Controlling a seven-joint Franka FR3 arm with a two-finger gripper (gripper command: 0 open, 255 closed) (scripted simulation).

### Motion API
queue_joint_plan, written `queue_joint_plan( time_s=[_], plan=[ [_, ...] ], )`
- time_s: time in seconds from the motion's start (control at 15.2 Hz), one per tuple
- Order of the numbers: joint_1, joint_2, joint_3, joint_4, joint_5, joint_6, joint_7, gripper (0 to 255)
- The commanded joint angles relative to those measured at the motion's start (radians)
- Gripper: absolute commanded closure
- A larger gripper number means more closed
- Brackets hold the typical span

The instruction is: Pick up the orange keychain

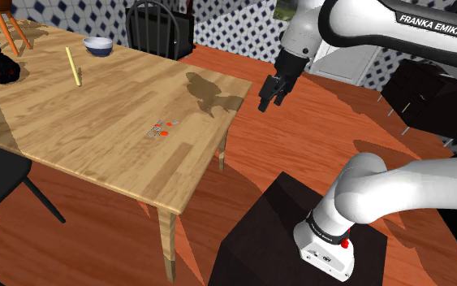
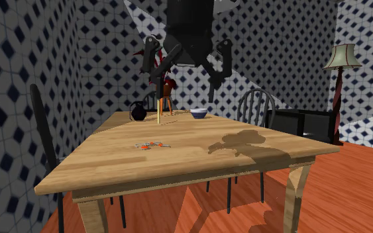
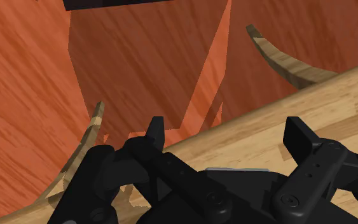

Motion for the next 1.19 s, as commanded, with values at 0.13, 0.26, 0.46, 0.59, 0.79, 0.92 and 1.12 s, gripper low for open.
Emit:
queue_joint_plan(
  time_s=[0.13, 0.26, 0.46, 0.59, 0.79, 0.92, 1.12],
  plan=[
    [0.008, 0.074, 0.021, 0.021, 0.006, 0.046, 0.007, 0],
    [0.016, 0.149, 0.042, 0.048, 0.010, 0.089, 0.015, 0],
    [0.025, 0.264, 0.073, 0.096, 0.011, 0.146, 0.027, 0],
    [0.030, 0.341, 0.093, 0.135, 0.008, 0.179, 0.037, 0],
    [0.036, 0.459, 0.122, 0.201, -0.003, 0.220, 0.054, 0],
    [0.040, 0.539, 0.141, 0.252, -0.015, 0.241, 0.068, 0],
    [0.048, 0.659, 0.166, 0.336, -0.040, 0.265, 0.090, 0]
  ],
)
